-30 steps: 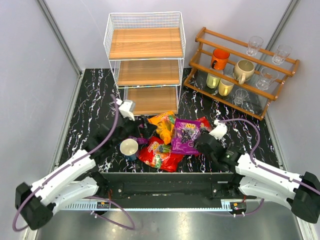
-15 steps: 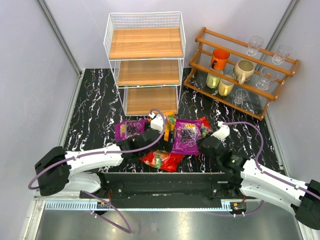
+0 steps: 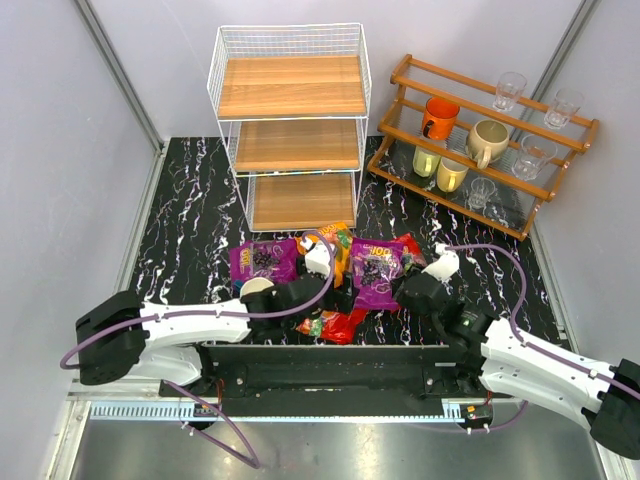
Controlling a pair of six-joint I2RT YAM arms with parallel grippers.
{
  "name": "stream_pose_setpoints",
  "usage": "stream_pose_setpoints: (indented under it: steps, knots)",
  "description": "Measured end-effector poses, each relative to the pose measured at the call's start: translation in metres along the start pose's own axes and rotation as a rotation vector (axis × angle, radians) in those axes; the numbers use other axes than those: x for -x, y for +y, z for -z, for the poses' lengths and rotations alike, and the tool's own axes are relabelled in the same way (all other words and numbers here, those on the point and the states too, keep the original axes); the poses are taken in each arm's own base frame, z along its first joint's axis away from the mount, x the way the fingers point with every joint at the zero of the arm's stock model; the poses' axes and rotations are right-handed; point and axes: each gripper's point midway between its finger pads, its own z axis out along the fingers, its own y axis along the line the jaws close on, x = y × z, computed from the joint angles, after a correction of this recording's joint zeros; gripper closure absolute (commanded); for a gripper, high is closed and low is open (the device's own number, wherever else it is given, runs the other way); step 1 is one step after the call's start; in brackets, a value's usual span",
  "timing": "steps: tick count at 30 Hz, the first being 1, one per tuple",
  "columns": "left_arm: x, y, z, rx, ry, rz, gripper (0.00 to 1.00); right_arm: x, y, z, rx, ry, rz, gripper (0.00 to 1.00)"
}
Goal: Place and organize the candy bags onto the shelf
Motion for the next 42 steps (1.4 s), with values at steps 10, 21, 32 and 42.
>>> stream_pose_setpoints:
  steps: [10, 21, 32, 42]
  knots:
    - [-0.035, 0.005, 0.008, 0.030, 0.001, 0.019, 0.08, -0.012, -0.015, -0.004, 0.028, -0.023, -0.059, 0.52]
    - [-0.032, -0.002, 0.007, 0.026, -0.050, 0.041, 0.10, 0.001, -0.023, 0.002, 0.026, -0.136, -0.040, 0.55]
    - [-0.027, -0.005, 0.007, 0.013, -0.070, 0.043, 0.13, -0.018, -0.019, 0.005, -0.012, -0.168, -0.015, 0.53]
    - [-0.023, -0.014, 0.007, -0.032, -0.087, 0.056, 0.18, -0.009, -0.005, 0.015, 0.050, -0.176, -0.068, 0.49]
